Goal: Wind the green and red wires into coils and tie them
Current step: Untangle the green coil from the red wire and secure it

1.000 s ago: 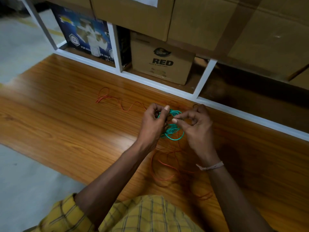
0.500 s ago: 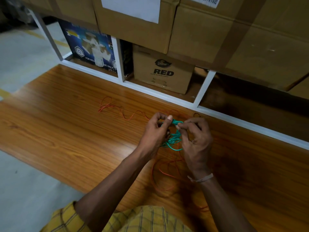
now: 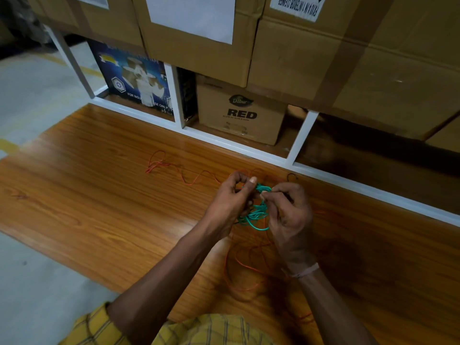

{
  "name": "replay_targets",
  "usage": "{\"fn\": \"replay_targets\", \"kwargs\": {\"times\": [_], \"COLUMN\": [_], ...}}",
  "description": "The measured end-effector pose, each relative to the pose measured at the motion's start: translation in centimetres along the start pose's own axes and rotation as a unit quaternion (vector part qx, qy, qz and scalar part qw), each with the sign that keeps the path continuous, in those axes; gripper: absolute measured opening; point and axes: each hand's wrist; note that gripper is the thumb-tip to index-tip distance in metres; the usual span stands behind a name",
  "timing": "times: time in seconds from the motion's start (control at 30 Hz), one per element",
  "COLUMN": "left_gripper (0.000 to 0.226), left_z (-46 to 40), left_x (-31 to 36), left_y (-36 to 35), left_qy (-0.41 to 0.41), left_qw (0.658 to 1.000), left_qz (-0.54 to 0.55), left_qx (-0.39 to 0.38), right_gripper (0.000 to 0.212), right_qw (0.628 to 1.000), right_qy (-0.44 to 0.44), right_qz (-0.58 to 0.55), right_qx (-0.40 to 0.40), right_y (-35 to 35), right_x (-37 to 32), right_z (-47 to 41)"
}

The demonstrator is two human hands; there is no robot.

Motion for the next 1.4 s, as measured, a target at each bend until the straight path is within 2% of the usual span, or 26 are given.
{"fn": "replay_targets", "kwargs": {"times": [0.1, 0.27, 0.4, 0.57, 0.63, 0.97, 1.1, 1.27, 1.33, 1.4], "left_gripper": [0.019, 0.017, 0.014, 0.017, 0.014, 0.008, 0.005, 0.006, 0.005, 0.007], "left_z": [0.0, 0.0, 0.0, 0.4, 0.9, 5.1, 6.6, 7.0, 7.1, 7.1], "left_x": [-0.1, -0.2, -0.3, -0.3, -0.3, -0.5, -0.6, -0.9, -0.8, -0.7], "left_y": [-0.1, -0.1, 0.3, 0.9, 1.1, 3.7, 4.4, 4.9, 4.9, 4.7], "left_qy": [-0.017, -0.067, -0.098, -0.107, -0.117, -0.143, -0.15, -0.152, -0.148, -0.143], "left_qw": [1.0, 0.995, 0.992, 0.991, 0.989, 0.98, 0.976, 0.975, 0.976, 0.976], "left_qz": [0.004, -0.012, -0.023, -0.01, -0.005, 0.04, 0.036, 0.049, 0.055, 0.061], "left_qx": [0.025, 0.074, 0.077, 0.08, 0.087, 0.131, 0.151, 0.155, 0.153, 0.154], "right_gripper": [0.006, 0.006, 0.007, 0.034, 0.034, 0.011, 0.013, 0.018, 0.019, 0.012], "right_qw": [0.999, 0.982, 0.94, 0.866, 0.847, 0.839, 0.839, 0.818, 0.829, 0.861], "right_qy": [-0.028, -0.14, -0.26, -0.367, -0.396, -0.398, -0.398, -0.431, -0.426, -0.389], "right_qz": [-0.03, -0.118, -0.214, -0.327, -0.343, -0.369, -0.371, -0.382, -0.361, -0.328], "right_qx": [0.007, 0.034, 0.048, 0.095, 0.092, 0.031, 0.0, 0.003, 0.011, -0.001], "right_y": [0.1, 0.6, 0.6, 0.6, 0.6, 0.0, 0.1, 0.0, -0.1, 0.0], "right_x": [-0.5, -1.6, -1.8, -2.4, -2.7, -7.1, -8.3, -9.1, -9.2, -9.2], "right_z": [-0.4, -1.6, -2.2, -3.4, -3.7, -3.8, -3.9, -4.3, -4.4, -4.2]}}
Point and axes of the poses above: each hand's wrist, its own z-axis away from the middle knuckle, its own y-axis out of the back of the hand, x = y × z, and after that the axes turned 13 degrees about -z, right-handed
